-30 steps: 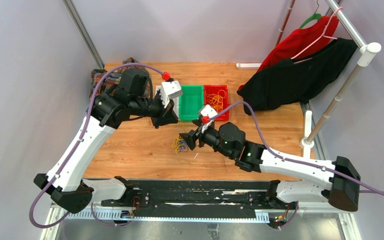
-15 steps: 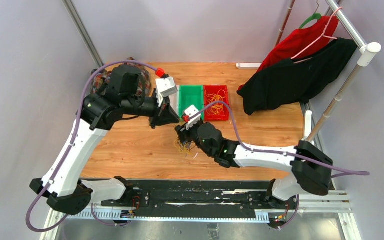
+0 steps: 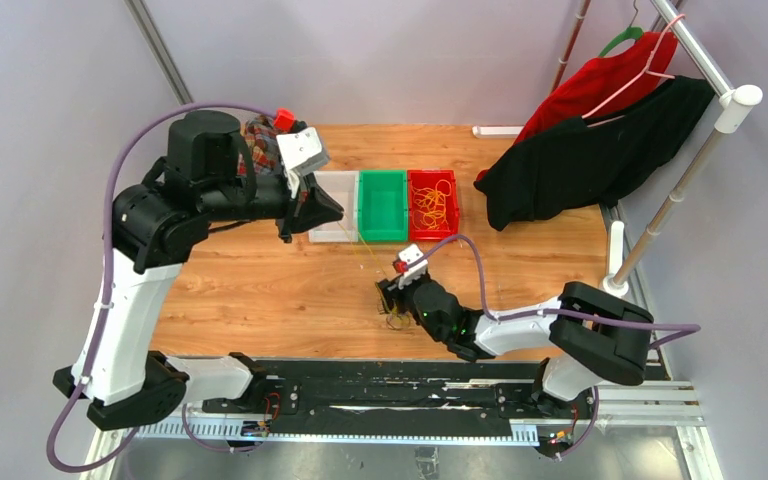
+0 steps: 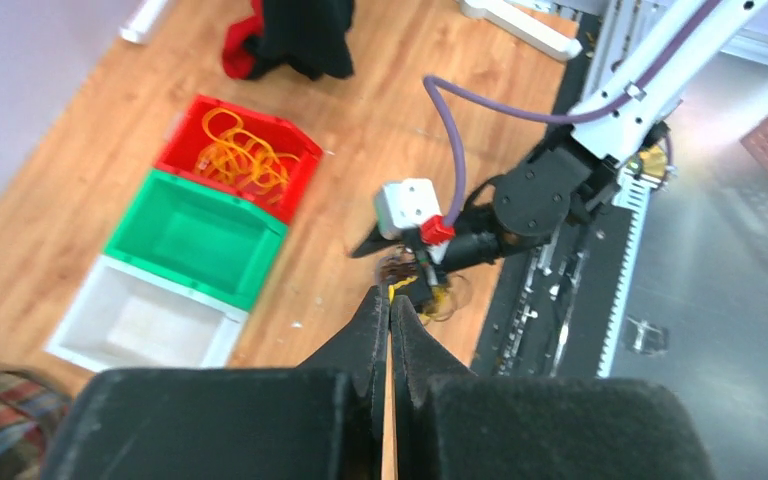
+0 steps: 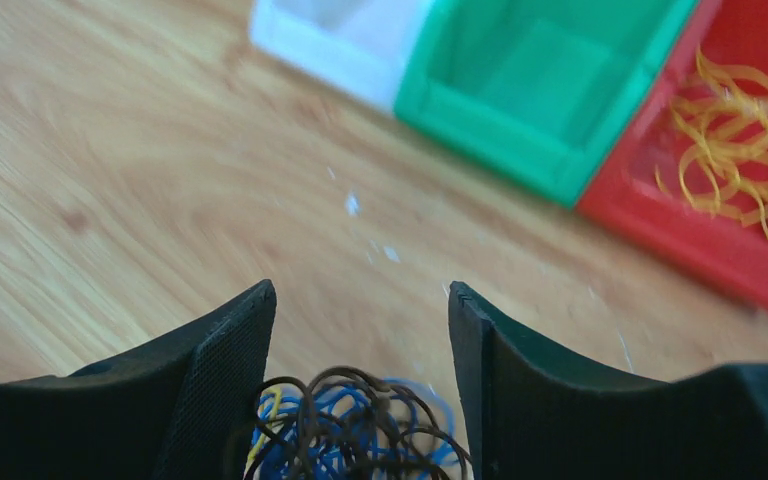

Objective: Untangle the cables

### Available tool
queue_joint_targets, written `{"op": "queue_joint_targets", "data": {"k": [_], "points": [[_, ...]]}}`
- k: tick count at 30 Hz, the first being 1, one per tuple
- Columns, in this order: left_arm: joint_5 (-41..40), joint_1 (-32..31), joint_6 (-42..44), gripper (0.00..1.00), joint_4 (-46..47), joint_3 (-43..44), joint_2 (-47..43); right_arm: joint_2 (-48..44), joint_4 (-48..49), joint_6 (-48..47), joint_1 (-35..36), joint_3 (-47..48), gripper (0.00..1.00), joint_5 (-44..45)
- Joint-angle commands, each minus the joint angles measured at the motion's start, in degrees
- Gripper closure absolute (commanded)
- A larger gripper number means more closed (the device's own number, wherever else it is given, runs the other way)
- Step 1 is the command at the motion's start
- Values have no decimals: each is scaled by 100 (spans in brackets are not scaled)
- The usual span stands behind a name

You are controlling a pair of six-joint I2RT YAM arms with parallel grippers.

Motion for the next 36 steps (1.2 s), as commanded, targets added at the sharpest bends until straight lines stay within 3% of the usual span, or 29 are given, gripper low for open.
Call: {"op": "queue_joint_targets", "data": {"k": [1,5,11,17,23,30,32,34,36], "points": [[-366,-34,232,100,524,122,-98,-185,-103,122,23,-553,36,319],[-469,-32,282,100,530,-250,-68,-585,-463,-34,14,-410,35,113],[-1148,-28,340,100,663,1185,283,-677,-689,146,14,-461,34,-32],[-2248,-28,435,99,1691,2022,251,-127,-296,482,5,-764,33,63],[-2827,-28,282,100,3705,947,-592,242,-86,490,-11,-778,31,296],[-3707,-32,-22,99,5323,654,-918,484,-228,678,-98,-776,27,223],[-3120,-36,-186,100,4713,860,-842,489,-262,736,-109,-773,24,229],[-1924,-36,-354,100,3343,1017,-628,227,-577,789,-124,-643,22,177],[-1431,-34,-639,99,2708,264,-812,-160,-1023,807,-143,-361,21,87]]}}
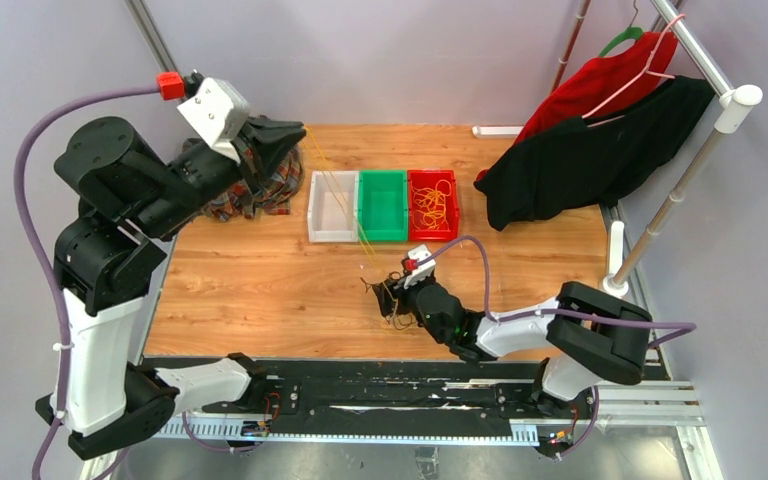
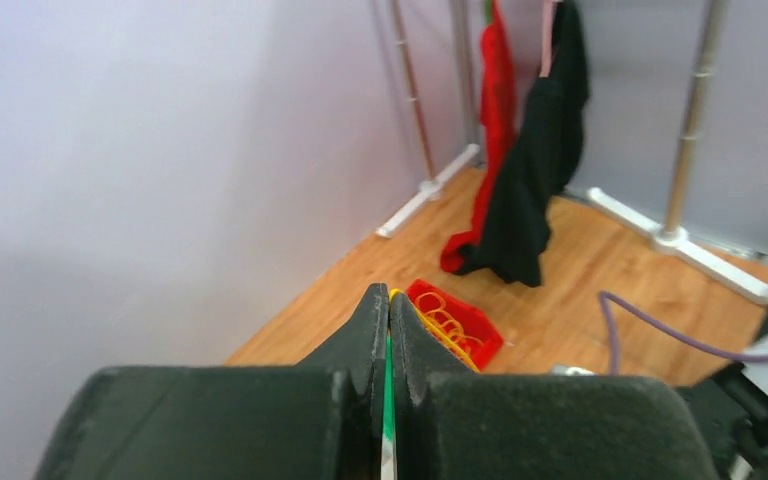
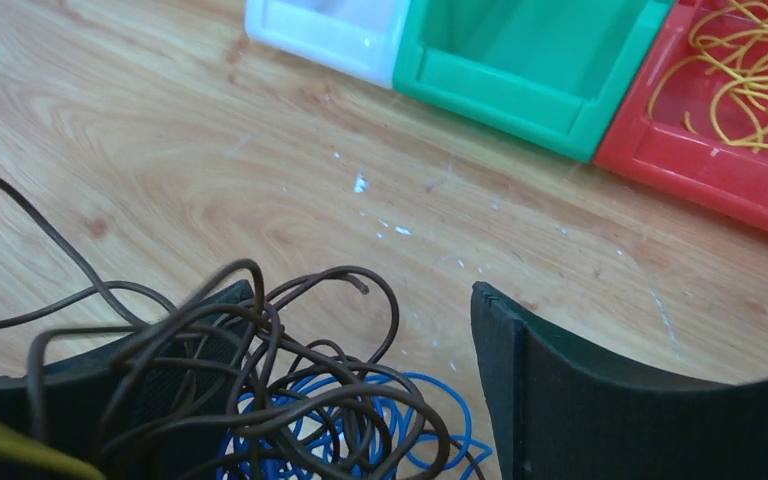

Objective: Untangle the cables

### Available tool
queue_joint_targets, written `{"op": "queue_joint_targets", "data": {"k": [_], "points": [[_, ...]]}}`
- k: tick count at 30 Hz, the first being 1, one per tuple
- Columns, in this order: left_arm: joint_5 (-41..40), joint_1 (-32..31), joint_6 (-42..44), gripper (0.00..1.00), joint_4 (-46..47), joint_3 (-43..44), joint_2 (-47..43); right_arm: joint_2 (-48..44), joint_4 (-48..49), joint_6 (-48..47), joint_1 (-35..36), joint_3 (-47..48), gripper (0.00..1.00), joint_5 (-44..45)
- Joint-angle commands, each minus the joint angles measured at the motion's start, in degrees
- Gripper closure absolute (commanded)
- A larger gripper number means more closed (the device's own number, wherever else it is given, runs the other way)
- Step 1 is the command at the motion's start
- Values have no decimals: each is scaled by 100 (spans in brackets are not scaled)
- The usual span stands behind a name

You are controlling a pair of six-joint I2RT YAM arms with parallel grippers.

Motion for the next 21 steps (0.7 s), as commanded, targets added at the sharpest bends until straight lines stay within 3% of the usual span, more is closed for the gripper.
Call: {"op": "queue_joint_targets", "data": {"k": [1,4,7,12,19,21], "points": [[1061,28,-476,100,207,-877,-514,-546,-1684,-16,-122,268,22,-18],[1074,31,-221,100,200,-2400,-1085,-970,-2316,-74,-142,894,26,-97],[756,27,117,99,124,-3227,-1444,-1135,-2700,-127,-174,1210,30,-143],[116,26,794,99,-118,-3837,-1672,-1040,-2760,2,-256,1063,39,-142],[-801,34,1667,99,-182,-4857,-1908,-836,-2699,228,-290,764,72,-320],[-1094,34,1918,100,-144,-5136,-1964,-845,-2739,237,-309,728,75,-320]]}}
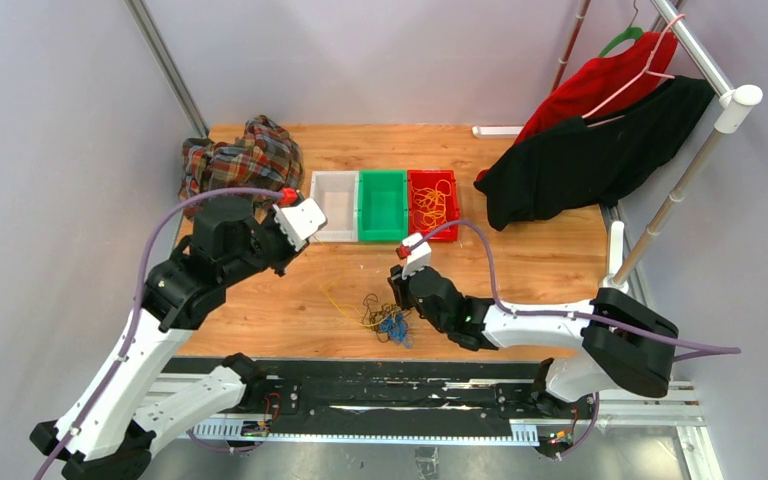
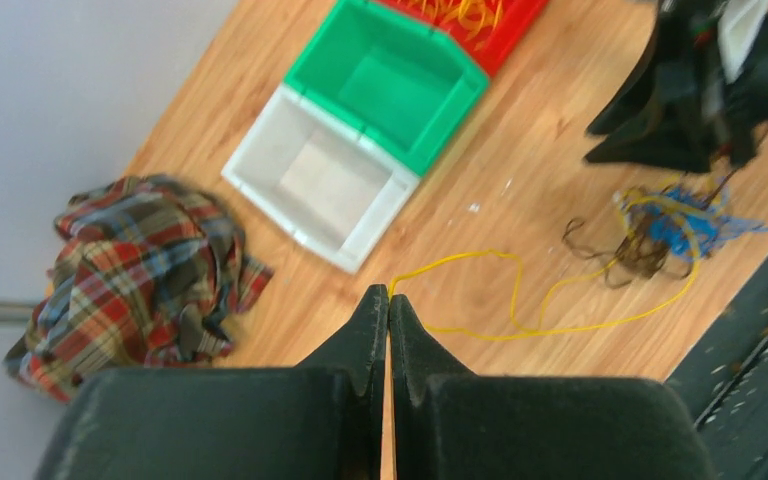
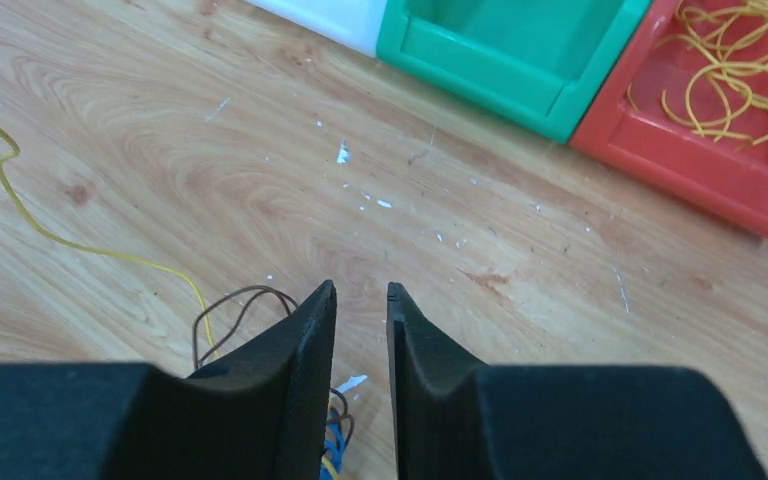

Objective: Untangle the cables

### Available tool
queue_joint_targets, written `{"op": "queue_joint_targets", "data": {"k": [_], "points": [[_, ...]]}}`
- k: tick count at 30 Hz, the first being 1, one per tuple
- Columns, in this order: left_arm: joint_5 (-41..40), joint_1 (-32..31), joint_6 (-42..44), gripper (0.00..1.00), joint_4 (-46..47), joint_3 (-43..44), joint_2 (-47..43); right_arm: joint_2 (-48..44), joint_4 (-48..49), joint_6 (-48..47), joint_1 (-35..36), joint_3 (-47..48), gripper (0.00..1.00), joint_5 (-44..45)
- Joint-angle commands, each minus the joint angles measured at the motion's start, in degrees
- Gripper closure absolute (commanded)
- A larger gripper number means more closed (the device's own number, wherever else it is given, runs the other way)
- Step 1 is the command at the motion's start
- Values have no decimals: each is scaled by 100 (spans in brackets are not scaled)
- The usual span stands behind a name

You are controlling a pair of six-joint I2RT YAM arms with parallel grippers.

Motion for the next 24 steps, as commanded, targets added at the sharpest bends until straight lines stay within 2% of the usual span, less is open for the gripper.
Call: {"op": "queue_joint_targets", "data": {"k": [1,3,6,10,13,19,24], "points": [[-873,23,796,100,80,-480,-151,-17,-94,120,-179,-100,72,-86],[-1055,23,928,99,126,-567,-149,-133,-132,109,-208,-145,61,-76],[-1106,23,982,100,218,-485,-139,-396,-139,5,-214,-212,52,-20],[-946,23,931,99,211,-43,15,-623,-183,-46,-159,-169,38,-648],[-980,23,946,99,149,217,191,-630,-203,-152,97,-153,29,-739],[-1288,23,1105,100,205,-137,136,-912,-68,-192,720,-661,27,-343],[-1175,23,1070,99,134,-185,174,-585,100,-118,1039,-916,28,-99]]}}
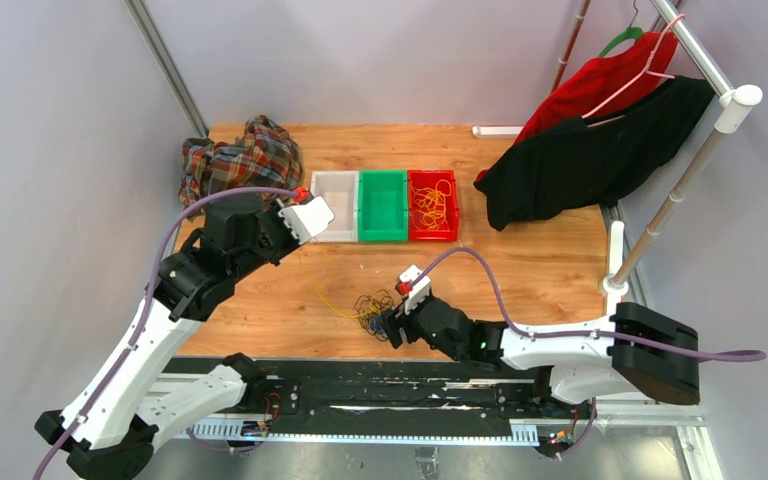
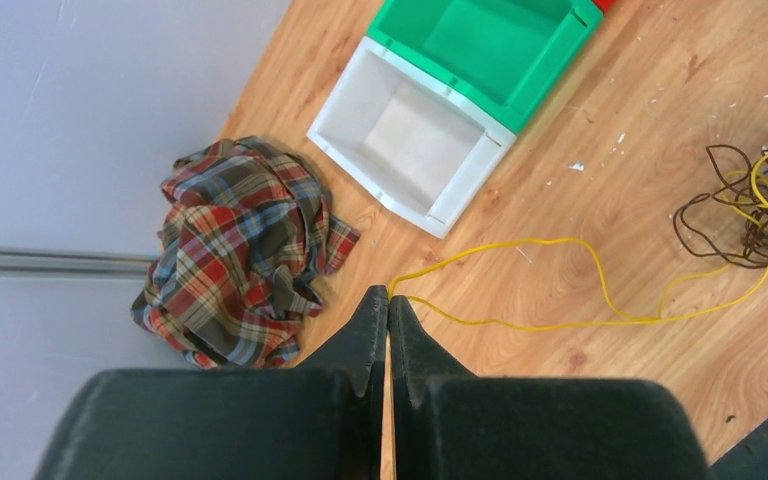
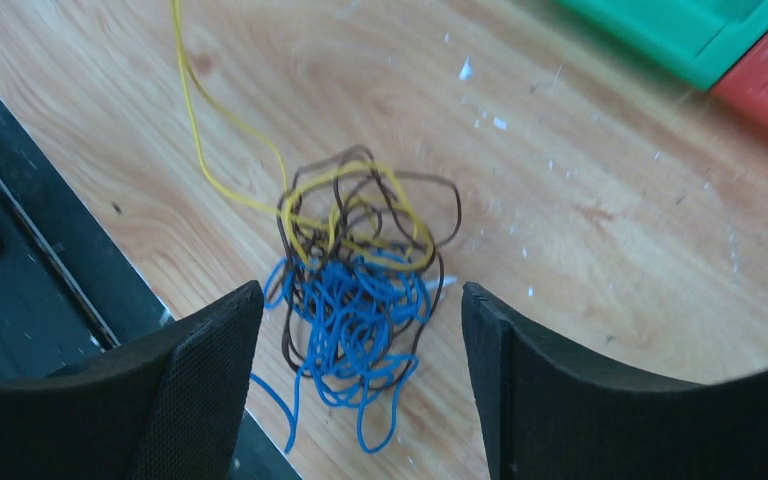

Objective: Untangle the cables

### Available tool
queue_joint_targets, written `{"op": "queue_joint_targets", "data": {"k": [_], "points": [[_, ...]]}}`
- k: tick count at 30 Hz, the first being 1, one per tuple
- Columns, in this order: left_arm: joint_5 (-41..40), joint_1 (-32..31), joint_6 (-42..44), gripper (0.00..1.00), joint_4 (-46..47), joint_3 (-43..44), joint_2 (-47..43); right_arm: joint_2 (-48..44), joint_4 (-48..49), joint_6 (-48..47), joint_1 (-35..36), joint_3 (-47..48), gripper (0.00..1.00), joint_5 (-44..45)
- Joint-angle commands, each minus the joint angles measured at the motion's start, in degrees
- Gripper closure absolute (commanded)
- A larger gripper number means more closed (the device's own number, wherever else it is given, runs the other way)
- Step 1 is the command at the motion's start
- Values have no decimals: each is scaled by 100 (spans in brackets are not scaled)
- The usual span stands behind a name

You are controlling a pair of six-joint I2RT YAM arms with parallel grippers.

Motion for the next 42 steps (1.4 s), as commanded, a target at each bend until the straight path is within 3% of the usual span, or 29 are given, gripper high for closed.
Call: {"op": "queue_joint_targets", "data": {"k": [1,5,8,11,13,19,29,34,40,42], "points": [[1,23,71,100,9,22,32,401,136,31,220,-126,29,337],[87,23,46,100,-187,303,172,1170,128,-39,213,254,34,499],[65,23,49,100,-342,546,228,1623,103,68,125,505,48,748],[8,23,131,100,-520,818,216,1703,65,306,-43,505,71,704],[-186,23,389,99,-590,1005,176,1601,-5,480,-112,359,98,784],[-1190,23,1657,99,78,1573,126,1179,-380,906,-312,-315,99,1064],[-2169,199,3317,100,1505,2207,405,278,-1097,1848,-429,-1116,99,1609],[-2272,625,3445,99,2331,2752,741,-129,-1435,2168,-445,-1203,99,1842],[-2148,647,3273,100,3283,3146,849,-216,-1834,2614,-679,-1259,99,1936],[-1641,647,2636,99,2641,3401,805,-345,-1645,2490,-712,-1324,99,1766]]}}
